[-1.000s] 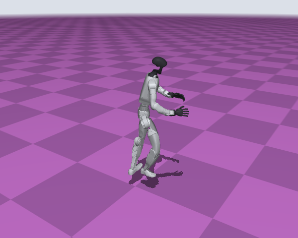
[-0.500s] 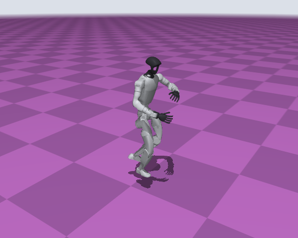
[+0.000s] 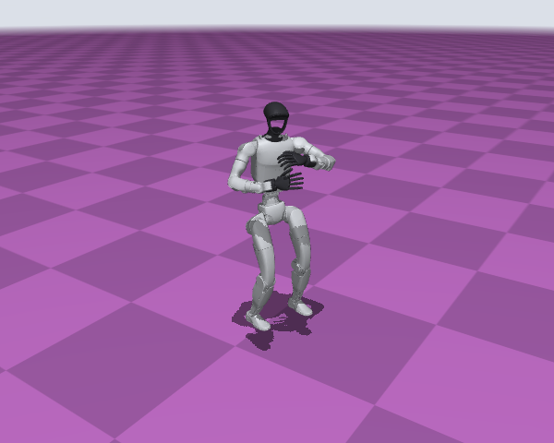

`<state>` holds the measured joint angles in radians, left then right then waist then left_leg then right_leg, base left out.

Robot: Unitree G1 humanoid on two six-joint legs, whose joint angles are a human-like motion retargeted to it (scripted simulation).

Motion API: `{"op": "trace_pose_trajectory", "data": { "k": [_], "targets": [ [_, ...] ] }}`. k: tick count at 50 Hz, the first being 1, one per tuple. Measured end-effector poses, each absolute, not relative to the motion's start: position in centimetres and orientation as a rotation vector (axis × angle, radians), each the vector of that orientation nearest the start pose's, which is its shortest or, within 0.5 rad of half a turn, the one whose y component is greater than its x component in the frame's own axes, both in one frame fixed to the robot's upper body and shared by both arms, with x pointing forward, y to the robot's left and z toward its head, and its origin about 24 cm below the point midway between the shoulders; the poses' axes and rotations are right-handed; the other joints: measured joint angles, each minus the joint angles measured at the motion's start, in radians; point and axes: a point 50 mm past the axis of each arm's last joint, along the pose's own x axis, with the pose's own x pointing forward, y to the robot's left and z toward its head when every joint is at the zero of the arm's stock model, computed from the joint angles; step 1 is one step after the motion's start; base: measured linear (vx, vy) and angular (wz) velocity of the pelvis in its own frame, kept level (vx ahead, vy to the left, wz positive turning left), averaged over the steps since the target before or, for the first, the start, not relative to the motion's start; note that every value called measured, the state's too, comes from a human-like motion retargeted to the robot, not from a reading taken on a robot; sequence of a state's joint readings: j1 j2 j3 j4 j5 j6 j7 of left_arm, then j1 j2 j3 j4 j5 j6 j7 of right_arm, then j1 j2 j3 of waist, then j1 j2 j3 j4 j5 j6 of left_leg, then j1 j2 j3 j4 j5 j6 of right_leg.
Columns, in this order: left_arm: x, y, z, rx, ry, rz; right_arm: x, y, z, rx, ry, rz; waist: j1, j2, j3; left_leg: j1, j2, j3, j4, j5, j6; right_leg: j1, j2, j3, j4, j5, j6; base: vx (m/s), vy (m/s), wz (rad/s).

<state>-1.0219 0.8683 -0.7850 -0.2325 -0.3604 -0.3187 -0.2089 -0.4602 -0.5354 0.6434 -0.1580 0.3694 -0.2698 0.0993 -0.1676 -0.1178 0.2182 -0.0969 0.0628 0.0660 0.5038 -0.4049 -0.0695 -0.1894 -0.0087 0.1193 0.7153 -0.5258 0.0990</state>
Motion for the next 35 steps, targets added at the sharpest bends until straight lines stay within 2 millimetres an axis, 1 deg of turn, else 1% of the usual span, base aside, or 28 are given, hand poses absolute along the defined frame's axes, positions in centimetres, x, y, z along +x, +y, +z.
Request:
{"op": "trace_pose_trajectory", "data": {
  "k": [4,8,12,18,23,29,35],
  "targets": [
    [25.6,6.0,27.9,0.633,-0.938,-1.099,25.2,-5.6,17.7,-0.144,-0.659,0.844,-0.015,0.013,-0.024,0.034,0.007,0.014,0.004,-0.004,0.006,0.026,0.026,0.065,-0.035,0.018,0.021,0.08,0.17,-1.10],
    [26.5,6.1,28.7,0.499,-0.914,-1.073,24.9,-4.9,19.0,-0.102,-0.730,0.810,-0.033,0.027,-0.045,0.070,0.018,0.060,0.007,-0.017,0.020,0.049,0.042,0.121,-0.074,0.040,0.047,0.06,0.17,-0.98],
    [28.2,6.5,29.2,0.392,-0.872,-1.007,24.9,-4.2,19.4,-0.066,-0.758,0.773,-0.053,0.038,-0.064,0.096,0.024,0.112,0.000,-0.024,0.032,0.060,0.048,0.168,-0.112,0.069,0.075,0.04,0.17,-0.85],
    [31.2,7.3,29.7,0.289,-0.805,-0.867,24.7,-3.4,19.4,-0.012,-0.757,0.744,-0.086,0.050,-0.089,0.121,0.016,0.185,-0.035,-0.020,0.047,0.056,0.040,0.218,-0.166,0.109,0.118,0.01,0.14,-0.66],
    [32.6,7.6,30.4,0.257,-0.790,-0.793,24.4,-2.9,19.2,0.016,-0.747,0.760,-0.102,0.055,-0.106,0.128,0.003,0.233,-0.068,-0.012,0.057,0.044,0.025,0.242,-0.207,0.137,0.149,-0.02,0.10,-0.48],
    [32.6,7.1,31.3,0.298,-0.803,-0.809,24.0,-2.4,19.0,0.005,-0.738,0.796,-0.103,0.059,-0.117,0.126,-0.001,0.271,-0.088,-0.006,0.064,0.033,0.021,0.248,-0.247,0.171,0.163,-0.02,0.05,-0.31],
    [31.3,6.0,31.7,0.390,-0.819,-0.907,24.0,-2.3,18.6,-0.031,-0.719,0.828,-0.093,0.060,-0.124,0.117,0.006,0.293,-0.091,-0.004,0.064,0.028,0.025,0.240,-0.283,0.203,0.163,-0.01,0.02,-0.10]
  ]
}}
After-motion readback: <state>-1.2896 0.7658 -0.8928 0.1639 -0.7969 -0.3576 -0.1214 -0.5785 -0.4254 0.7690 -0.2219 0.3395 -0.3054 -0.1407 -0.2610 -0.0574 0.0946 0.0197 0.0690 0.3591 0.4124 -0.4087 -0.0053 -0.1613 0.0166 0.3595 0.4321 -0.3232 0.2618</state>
